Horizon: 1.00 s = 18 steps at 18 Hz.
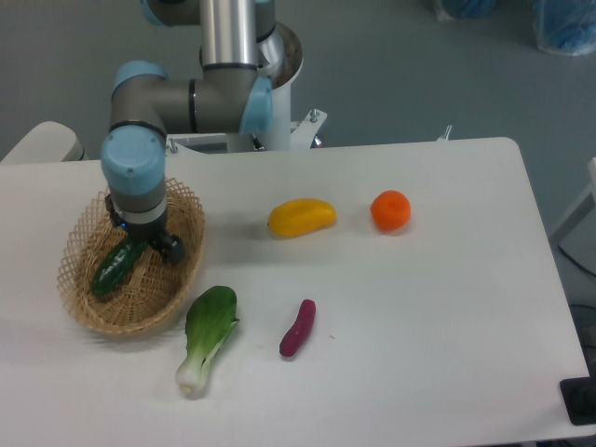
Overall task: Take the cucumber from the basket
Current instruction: 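Lower the gripper onto the cucumber and close on it, then lift the cucumber and pull it out over the basket rim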
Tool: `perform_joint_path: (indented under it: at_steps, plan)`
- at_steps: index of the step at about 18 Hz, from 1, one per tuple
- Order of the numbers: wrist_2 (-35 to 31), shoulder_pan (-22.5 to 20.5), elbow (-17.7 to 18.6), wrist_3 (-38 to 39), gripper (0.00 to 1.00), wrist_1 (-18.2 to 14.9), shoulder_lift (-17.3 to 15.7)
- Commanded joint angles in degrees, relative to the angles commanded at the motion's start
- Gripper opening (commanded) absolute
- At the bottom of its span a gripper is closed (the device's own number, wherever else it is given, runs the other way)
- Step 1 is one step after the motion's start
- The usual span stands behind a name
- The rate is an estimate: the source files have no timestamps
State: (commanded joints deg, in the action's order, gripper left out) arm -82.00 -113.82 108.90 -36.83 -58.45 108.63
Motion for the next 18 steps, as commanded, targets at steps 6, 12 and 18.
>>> perform_joint_path:
  at_steps: [6,12,18]
  plan:
    - [-0.4,1.6,-0.2,4.1,1.0,1.7,1.8]
    - [-0.4,2.4,-0.9,9.6,0.48,1.7,2.6]
    - [-0.4,2.3,-2.1,10.0,0.21,1.6,2.5]
